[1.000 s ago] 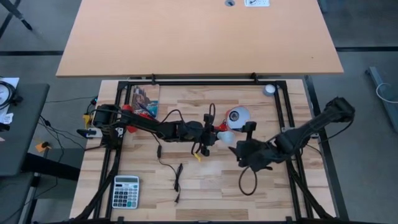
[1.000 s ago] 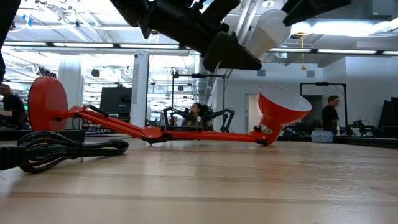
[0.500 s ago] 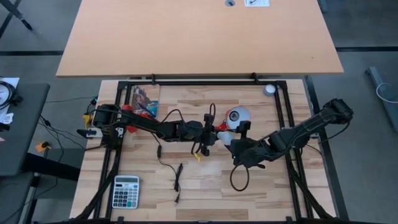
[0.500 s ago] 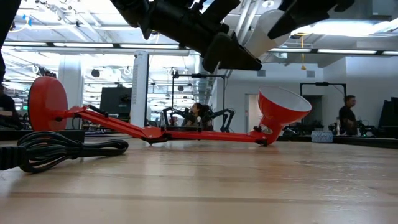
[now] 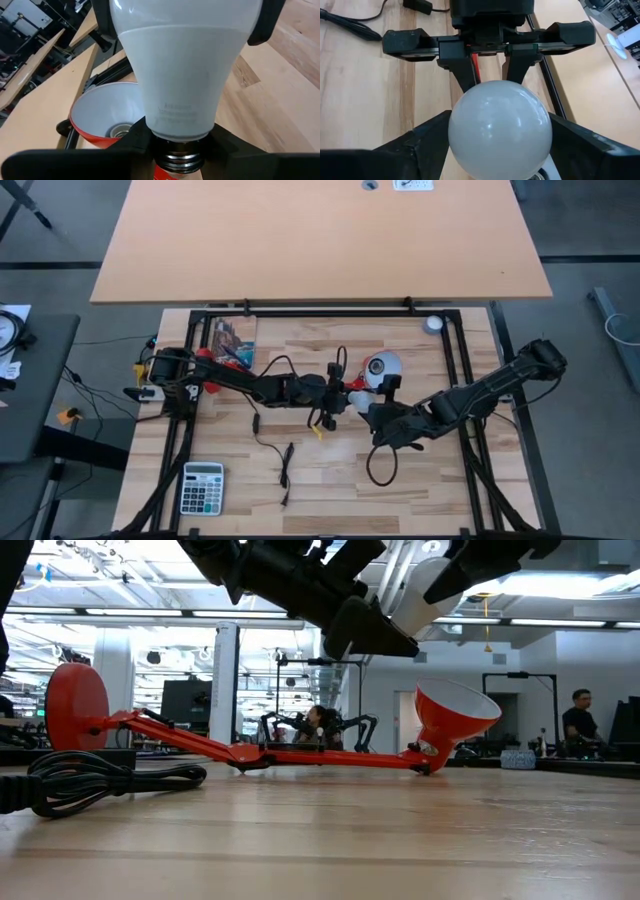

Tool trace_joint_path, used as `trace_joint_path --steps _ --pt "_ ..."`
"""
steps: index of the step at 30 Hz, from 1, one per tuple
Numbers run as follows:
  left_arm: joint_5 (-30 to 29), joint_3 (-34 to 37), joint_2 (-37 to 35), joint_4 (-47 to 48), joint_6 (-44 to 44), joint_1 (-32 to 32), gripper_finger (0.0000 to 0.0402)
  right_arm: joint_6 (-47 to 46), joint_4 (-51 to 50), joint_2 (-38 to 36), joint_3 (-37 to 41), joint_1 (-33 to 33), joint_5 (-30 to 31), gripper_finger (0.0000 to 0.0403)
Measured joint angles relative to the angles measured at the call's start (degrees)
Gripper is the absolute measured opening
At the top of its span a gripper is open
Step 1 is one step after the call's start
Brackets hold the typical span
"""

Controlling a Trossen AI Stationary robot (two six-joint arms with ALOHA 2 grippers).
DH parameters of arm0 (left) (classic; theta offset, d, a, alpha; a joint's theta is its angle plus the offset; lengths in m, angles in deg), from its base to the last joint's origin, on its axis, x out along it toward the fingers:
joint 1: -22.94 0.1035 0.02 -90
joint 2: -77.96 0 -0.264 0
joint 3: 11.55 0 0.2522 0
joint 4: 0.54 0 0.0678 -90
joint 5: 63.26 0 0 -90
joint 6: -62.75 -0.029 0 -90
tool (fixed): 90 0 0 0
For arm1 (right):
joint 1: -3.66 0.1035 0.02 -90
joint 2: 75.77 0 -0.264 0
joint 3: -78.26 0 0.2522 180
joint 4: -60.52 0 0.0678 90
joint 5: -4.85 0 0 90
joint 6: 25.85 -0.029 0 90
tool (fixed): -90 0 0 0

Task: Screw lightbulb
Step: Insert the lightbulb in the lamp

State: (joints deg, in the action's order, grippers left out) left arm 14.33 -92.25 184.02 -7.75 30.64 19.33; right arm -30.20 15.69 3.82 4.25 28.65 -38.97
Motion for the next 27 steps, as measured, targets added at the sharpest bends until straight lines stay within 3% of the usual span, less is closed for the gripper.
trace_joint_path --steps 7,13,20,27 --pt "-5.2 -0.1 0.0 2.3 -0.7 -0.1 0.0123 -1.5 -0.8 -0.1 -0.1 0.7 0.1 0.0302" --pt "-9.6 -0.1 0.0 6.1 -0.3 0.0 0.0165 -14.3 -15.5 -0.2 -3.1 0.9 0.2 0.0302" --pt "-8.7 -0.1 0.0 13.1 4.6 2.3 0.0193 -29.6 -30.9 -0.2 -3.2 0.8 0.2 0.0302" --pt "-7.1 -0.1 0.0 21.6 13.0 6.0 0.0215 -28.6 -31.6 -0.2 -0.1 -1.5 0.2 0.0302"
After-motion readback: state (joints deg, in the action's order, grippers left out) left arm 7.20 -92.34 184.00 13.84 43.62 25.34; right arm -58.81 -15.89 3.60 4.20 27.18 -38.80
